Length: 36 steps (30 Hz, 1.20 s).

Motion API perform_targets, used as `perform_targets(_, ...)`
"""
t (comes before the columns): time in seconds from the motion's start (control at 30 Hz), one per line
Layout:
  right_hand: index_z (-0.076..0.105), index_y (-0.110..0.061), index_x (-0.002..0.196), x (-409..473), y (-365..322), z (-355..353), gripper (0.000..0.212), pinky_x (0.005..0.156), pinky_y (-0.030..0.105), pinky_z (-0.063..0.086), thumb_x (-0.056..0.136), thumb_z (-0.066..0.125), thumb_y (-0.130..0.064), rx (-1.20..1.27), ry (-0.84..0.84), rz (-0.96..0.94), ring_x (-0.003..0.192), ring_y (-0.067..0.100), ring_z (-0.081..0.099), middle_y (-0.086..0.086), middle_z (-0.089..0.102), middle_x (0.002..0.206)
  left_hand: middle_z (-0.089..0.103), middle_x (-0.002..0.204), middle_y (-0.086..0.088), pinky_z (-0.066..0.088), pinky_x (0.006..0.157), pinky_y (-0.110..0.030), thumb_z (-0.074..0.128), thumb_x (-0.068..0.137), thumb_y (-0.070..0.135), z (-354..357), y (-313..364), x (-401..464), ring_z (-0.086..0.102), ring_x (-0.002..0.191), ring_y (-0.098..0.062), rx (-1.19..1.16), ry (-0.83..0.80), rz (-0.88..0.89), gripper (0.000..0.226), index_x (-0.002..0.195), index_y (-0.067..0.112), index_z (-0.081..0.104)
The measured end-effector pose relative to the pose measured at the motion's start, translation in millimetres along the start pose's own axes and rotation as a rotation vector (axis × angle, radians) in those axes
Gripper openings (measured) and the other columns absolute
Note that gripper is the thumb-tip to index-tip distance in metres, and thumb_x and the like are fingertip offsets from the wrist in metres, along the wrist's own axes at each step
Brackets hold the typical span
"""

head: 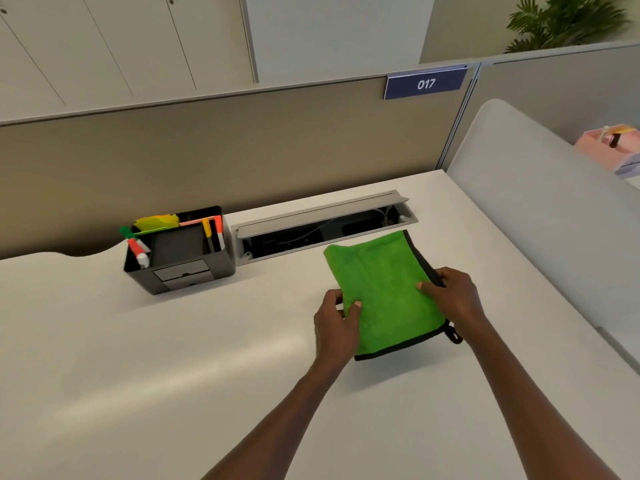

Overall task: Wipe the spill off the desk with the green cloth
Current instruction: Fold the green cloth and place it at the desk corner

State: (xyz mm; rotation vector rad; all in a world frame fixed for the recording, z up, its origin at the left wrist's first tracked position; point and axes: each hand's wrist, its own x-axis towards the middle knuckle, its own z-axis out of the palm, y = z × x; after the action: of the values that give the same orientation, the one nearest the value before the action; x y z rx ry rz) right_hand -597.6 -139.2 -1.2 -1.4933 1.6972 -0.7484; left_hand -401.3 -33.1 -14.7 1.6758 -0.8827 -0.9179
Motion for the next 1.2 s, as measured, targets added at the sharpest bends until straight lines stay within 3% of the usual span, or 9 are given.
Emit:
perform_targets(0.1,0.070,-0.013,0.090,42.7,13.6,-22.4,0.015,0.073,0.036,0.051,0.079,0.080,-0.017,-0.040,0.022,0.004,0.082,0.029,0.068,0.009,0.073,0.087,0.069,0.108,0.000,0.057,0.077,-0.036,0.062,0.093,0.020,42.7,8.7,24.4,0.067,0.089,-0.018,-0.006,-0.014,-0.031,0.017,0.108,0.013,0.060)
perform_targets(0.23,0.069,-0.013,0.091,84.2,25.2,-44.1,0.016,0.069,0.030,0.044,0.080,0.079,-0.017,-0.066,0.033,-0.003,0.082,0.028,0.065,0.008,0.071,0.087,0.067,0.103,0.002,0.053,0.073,-0.032,0.062,0.092,0.022,84.3,14.0,53.0,0.064,0.080,-0.014,0.024,-0.027,-0.066,0.016,0.106,0.015,0.060)
perform_targets(0.4,0.070,-0.010,0.095,128.6,40.7,-61.6,0.019,0.067,0.031,0.044,0.080,0.078,-0.017,-0.101,0.045,0.006,0.082,0.027,0.064,0.010,0.070,0.089,0.062,0.097,0.003,0.052,0.073,-0.036,0.060,0.092,0.022,128.0,16.1,84.3,0.063,0.086,-0.023,0.116,-0.057,-0.059,0.019,0.109,0.012,0.058)
perform_targets(0.53,0.069,-0.008,0.098,155.5,53.0,-71.1,0.021,0.077,0.039,0.052,0.081,0.078,-0.016,-0.097,0.043,0.014,0.087,0.031,0.066,0.014,0.072,0.095,0.059,0.087,0.005,0.042,0.060,-0.032,0.058,0.092,0.023,155.7,17.1,99.1,0.059,0.078,-0.022,0.192,-0.054,-0.089,0.013,0.102,0.016,0.055)
perform_targets(0.67,0.069,-0.005,0.099,176.0,64.2,-84.2,0.020,0.086,0.051,0.054,0.082,0.077,-0.012,-0.092,0.057,0.032,0.093,0.037,0.067,0.018,0.072,0.098,0.058,0.086,0.004,0.048,0.064,-0.034,0.058,0.092,0.021,181.7,21.7,107.9,0.059,0.077,-0.023,0.187,-0.068,-0.110,0.012,0.102,0.015,0.055)
perform_targets(0.83,0.070,-0.006,0.105,202.2,81.3,-104.9,0.024,0.084,0.044,0.054,0.082,0.076,-0.013,-0.096,0.106,0.047,0.087,0.030,0.066,0.016,0.072,0.098,0.059,0.085,0.003,0.048,0.064,-0.035,0.059,0.092,0.022,210.7,29.1,117.2,0.058,0.076,-0.022,0.160,-0.108,-0.119,0.011,0.099,0.015,0.055)
perform_targets(1.07,0.068,-0.007,0.118,224.4,109.0,-110.1,0.037,0.081,0.032,0.045,0.082,0.077,-0.012,-0.177,0.139,0.150,0.098,0.031,0.064,0.020,0.070,0.113,0.065,0.115,-0.010,0.045,0.070,-0.034,0.057,0.088,0.013,235.2,38.2,126.8,0.062,0.097,-0.030,0.171,-0.130,-0.249,0.032,0.120,0.011,0.051)
perform_targets(1.2,0.066,-0.008,0.120,227.4,112.1,-109.7,0.037,0.089,0.038,0.048,0.083,0.074,-0.011,-0.196,0.187,0.156,0.109,0.037,0.062,0.022,0.067,0.118,0.065,0.110,-0.011,0.042,0.060,-0.033,0.052,0.086,0.005,240.1,43.2,126.2,0.065,0.092,-0.031,0.155,-0.106,-0.233,0.054,0.135,0.024,0.038)
